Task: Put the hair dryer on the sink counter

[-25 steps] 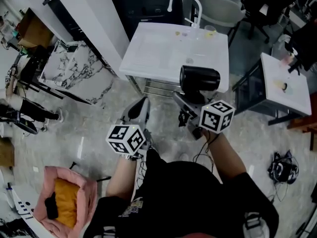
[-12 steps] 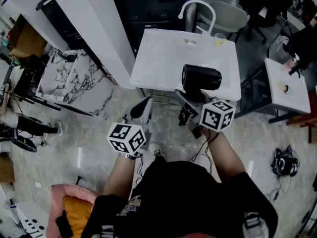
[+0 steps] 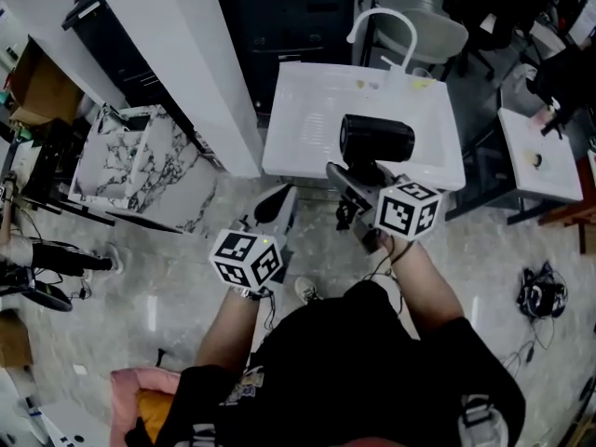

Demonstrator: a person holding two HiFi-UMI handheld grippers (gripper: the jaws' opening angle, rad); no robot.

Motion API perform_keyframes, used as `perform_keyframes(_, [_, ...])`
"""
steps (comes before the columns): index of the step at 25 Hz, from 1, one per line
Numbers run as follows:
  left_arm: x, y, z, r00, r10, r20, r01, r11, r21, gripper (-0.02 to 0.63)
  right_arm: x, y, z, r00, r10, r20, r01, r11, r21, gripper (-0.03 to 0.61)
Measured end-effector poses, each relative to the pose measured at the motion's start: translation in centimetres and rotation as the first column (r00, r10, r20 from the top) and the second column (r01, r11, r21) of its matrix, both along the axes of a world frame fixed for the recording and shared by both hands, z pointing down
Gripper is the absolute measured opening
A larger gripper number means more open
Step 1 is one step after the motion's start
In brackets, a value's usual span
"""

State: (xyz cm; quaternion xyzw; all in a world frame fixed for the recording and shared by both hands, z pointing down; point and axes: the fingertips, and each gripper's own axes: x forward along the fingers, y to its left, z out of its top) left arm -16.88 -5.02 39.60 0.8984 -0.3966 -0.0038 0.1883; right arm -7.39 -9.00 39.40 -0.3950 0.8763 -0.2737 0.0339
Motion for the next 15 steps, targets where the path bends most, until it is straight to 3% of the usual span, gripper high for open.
perform_keyframes(15, [-0.7,-1.5,0.1,0.999,0.052,-0.004,-0.052,0.999,0.013,0.003,-2.5,-3.8,-0.2,1.000,-0.002,-0.018,0.002,1.000,0.007,0.218])
